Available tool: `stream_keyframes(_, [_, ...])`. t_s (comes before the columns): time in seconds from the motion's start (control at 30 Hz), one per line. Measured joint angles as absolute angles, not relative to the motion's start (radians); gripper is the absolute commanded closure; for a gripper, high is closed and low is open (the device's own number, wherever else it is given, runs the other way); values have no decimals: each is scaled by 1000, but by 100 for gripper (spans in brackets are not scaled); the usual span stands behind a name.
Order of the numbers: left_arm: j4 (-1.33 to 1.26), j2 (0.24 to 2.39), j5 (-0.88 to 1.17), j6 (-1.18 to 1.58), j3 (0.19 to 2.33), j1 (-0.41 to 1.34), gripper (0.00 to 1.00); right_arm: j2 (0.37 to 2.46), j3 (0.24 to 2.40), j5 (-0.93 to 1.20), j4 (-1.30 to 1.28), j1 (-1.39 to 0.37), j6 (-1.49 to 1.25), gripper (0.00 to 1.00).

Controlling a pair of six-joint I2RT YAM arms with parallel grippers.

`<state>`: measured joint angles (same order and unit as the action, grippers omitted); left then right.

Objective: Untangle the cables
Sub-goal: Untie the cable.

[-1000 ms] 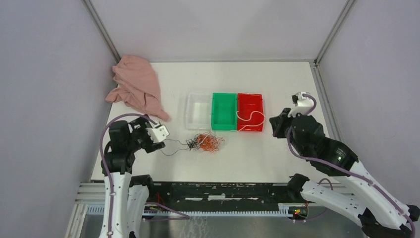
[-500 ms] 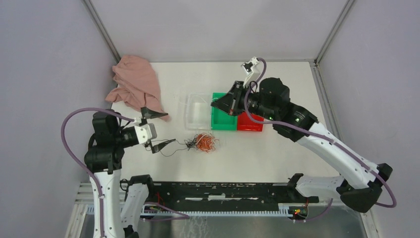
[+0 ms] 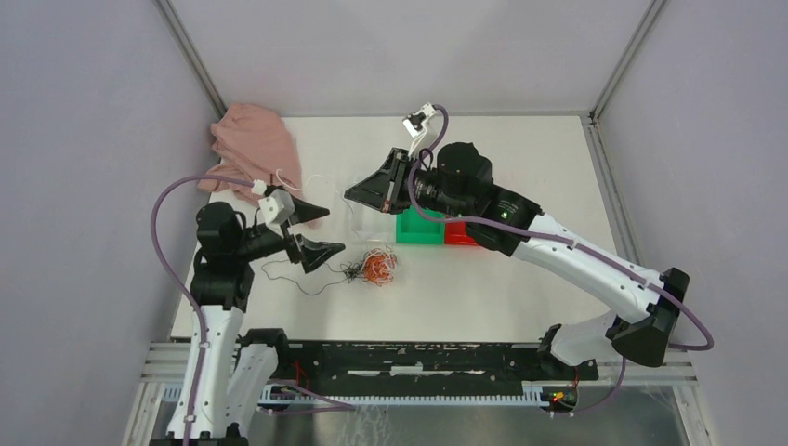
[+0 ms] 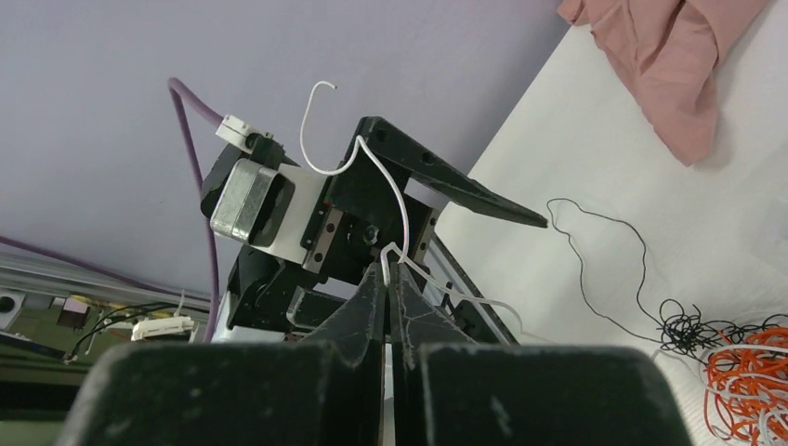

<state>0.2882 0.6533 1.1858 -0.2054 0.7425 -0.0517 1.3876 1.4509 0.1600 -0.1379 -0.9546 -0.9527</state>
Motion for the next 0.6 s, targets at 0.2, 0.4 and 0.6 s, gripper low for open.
stream_keyframes(0.2, [138,680,980,-7,697,199,14,1398,1451,103,-134,-977,-945,100])
stream_keyframes(0.4, [56,728,837,72,696,325,53,1401,1433,76,-112,-980,-945,100])
stream_keyframes(0.6, [1,753,807,123,696,325,92,1400,1388,59,-101,-980,-944,100])
